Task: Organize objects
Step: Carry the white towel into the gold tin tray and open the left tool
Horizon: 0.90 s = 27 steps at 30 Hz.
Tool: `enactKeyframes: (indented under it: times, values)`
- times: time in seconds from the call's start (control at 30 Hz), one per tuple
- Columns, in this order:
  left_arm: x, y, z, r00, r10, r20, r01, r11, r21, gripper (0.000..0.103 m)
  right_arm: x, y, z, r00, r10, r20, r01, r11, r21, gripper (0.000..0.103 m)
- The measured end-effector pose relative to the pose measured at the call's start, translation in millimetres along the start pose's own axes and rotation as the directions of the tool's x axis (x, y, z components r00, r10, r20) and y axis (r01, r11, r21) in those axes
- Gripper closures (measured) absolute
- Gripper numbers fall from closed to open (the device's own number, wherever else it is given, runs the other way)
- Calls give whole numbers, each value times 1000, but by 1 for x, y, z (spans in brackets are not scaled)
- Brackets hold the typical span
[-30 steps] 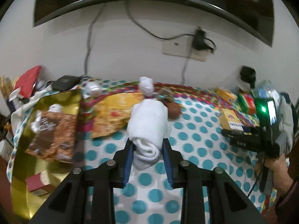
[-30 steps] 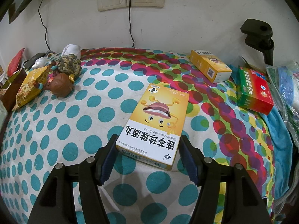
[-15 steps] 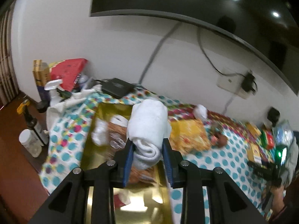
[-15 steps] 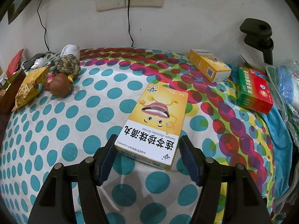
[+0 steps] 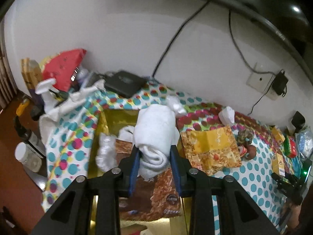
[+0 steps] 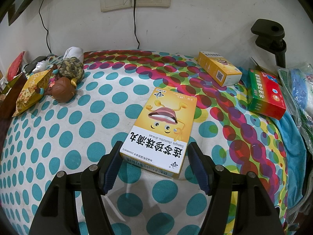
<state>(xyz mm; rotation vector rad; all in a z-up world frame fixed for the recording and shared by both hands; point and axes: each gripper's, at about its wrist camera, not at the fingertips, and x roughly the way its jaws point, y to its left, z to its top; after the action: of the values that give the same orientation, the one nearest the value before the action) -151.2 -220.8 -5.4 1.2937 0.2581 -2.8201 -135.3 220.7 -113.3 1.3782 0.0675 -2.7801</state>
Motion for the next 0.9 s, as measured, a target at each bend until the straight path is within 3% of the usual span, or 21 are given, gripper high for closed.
enactKeyframes:
  times: [0.43, 0.53, 0.9]
  values:
    - [23, 0, 26, 1000, 3, -31, -3, 1000, -7, 73, 0, 0, 0, 1000, 0, 0, 0, 1000, 0, 39]
    - [20, 5, 31, 999, -17, -32, 16, 1000, -27, 73, 0, -2, 0, 1000, 0, 0, 0, 1000, 0, 39]
    - [0, 27, 36, 1000, 14, -6, -15, 1000, -28, 72, -1, -1, 0, 1000, -1, 0, 1, 1000, 1, 37]
